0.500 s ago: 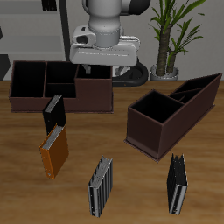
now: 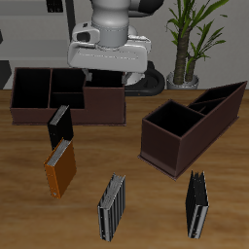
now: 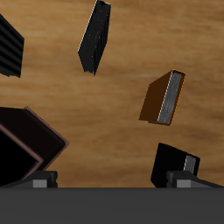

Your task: Place the right striped book into the back desk caddy's right compartment and place the orange book into the left desk caddy's right compartment and place the black book into the left desk caddy's left compartment

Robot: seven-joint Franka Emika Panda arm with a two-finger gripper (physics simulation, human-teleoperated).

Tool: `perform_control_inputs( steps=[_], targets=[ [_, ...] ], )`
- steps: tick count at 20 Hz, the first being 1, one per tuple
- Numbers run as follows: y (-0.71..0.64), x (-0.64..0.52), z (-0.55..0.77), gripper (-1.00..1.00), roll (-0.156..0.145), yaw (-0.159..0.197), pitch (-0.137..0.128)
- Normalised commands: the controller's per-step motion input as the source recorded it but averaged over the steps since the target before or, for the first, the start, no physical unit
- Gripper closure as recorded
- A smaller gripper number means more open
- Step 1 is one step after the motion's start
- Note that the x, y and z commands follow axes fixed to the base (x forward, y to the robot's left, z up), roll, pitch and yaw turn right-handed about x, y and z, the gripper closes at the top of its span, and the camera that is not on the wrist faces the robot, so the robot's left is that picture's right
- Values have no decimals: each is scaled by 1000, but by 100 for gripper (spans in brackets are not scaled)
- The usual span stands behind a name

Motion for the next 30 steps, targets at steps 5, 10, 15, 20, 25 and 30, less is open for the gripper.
perform_control_inputs(
  steps=[5, 10, 15, 20, 25, 30],
  targets=[
    [6, 527, 34, -100, -30, 36, -12],
    [132, 558, -12, -100, 6, -9, -11],
    [111, 393, 4, -100, -7, 20, -66],
    [33, 470, -45, -100, 2, -48, -5],
    [-66, 570, -120, -100, -44, -53, -22],
    [73, 241, -127, -100, -45, -14, -45]
  ],
)
